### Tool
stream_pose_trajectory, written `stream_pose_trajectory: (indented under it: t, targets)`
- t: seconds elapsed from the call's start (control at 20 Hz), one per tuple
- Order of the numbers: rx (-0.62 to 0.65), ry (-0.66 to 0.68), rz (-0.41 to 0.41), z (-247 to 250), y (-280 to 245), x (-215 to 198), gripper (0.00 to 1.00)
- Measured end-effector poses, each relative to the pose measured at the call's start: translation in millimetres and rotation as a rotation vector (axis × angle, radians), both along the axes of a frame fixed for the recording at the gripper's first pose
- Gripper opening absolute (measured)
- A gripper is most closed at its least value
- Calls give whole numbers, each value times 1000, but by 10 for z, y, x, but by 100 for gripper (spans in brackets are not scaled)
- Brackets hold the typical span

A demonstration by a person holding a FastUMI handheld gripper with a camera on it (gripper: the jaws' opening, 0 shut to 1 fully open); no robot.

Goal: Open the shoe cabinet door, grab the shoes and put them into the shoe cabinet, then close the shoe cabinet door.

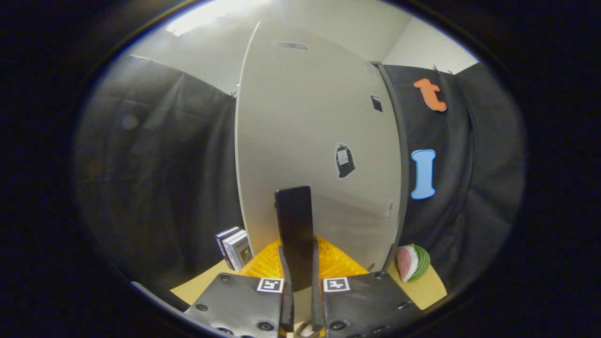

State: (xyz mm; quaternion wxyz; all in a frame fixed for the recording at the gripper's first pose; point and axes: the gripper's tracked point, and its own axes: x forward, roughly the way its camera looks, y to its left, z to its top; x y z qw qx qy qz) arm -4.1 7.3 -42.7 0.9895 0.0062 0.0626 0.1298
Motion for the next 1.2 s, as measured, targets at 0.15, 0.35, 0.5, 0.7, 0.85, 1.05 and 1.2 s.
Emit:
stream_pose_trajectory:
  t: [0.15, 0.35, 0.5, 0.7, 0.85, 1.05, 1.2]
  targets:
    - [14, 2, -16, 19, -202, -99, 16]
    - [5, -15, -63, 54, -465, -196, 15]
    - [-23, -21, -83, 62, -573, -208, 15]
    - [-47, -30, -128, 104, -820, -258, 14]
    - [-31, -32, -205, 109, -1090, -207, 14]
    - [-18, -33, -256, 142, -1398, -235, 5]
    - [-33, -38, -270, 148, -1548, -225, 2]
